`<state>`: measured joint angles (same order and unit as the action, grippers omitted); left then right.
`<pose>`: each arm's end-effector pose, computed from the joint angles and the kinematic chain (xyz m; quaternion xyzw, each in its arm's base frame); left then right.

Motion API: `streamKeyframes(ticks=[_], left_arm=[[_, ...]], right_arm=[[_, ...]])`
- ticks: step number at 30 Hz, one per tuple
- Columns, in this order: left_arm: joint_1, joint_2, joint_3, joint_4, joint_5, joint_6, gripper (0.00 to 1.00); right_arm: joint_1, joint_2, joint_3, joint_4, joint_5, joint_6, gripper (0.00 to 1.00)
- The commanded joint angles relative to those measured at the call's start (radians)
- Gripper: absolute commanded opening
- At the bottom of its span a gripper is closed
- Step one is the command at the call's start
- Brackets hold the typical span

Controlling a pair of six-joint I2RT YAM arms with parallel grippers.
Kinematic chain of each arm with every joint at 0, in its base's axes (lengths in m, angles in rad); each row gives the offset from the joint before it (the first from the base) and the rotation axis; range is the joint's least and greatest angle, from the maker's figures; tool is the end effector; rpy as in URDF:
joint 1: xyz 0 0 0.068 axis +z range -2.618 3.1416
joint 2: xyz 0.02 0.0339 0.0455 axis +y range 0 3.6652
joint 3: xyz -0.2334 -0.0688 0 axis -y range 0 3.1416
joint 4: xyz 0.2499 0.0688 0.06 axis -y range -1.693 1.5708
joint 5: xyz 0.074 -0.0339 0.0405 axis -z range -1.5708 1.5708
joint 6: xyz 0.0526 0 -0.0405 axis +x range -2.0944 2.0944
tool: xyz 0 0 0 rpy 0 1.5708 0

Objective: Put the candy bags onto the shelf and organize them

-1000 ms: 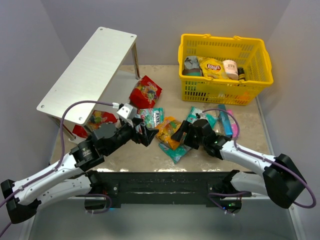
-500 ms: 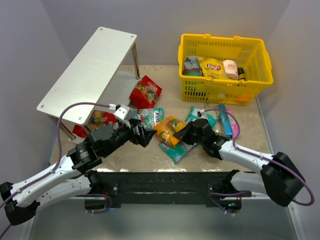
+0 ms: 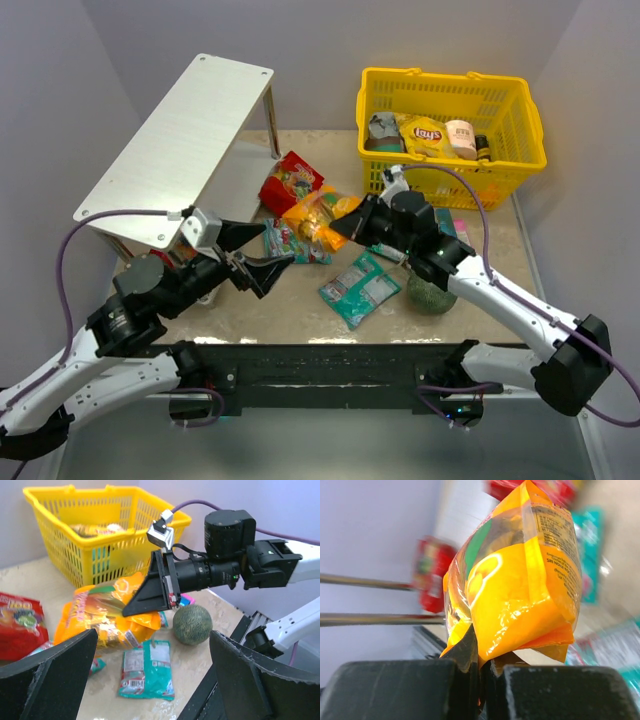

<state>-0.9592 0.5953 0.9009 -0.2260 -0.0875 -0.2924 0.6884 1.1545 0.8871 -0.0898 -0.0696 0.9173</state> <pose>0.1031 -0.1390 0.3868 0.1914 0.6510 -0.4059 0.6123 0.2301 0.1940 0.2746 0.0740 0.8179 0.4298 0.3753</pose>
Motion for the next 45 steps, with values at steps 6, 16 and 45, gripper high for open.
streamKeyframes(ticks=[6, 16, 45], left_arm=[[-0.007, -0.118, 0.069, 0.031, -0.092, 0.104, 0.99], [-0.007, -0.235, 0.018, 0.051, -0.189, 0.147, 1.0], [-0.006, -0.275, -0.074, 0.048, -0.251, 0.185, 0.99]], right_arm=[[0.083, 0.22, 0.364, 0.212, -0.136, -0.208, 0.0], [0.131, 0.559, 0.604, 0.4, -0.199, -0.256, 0.0], [0.122, 1.337, 1.252, 0.455, -0.311, -0.281, 0.0]])
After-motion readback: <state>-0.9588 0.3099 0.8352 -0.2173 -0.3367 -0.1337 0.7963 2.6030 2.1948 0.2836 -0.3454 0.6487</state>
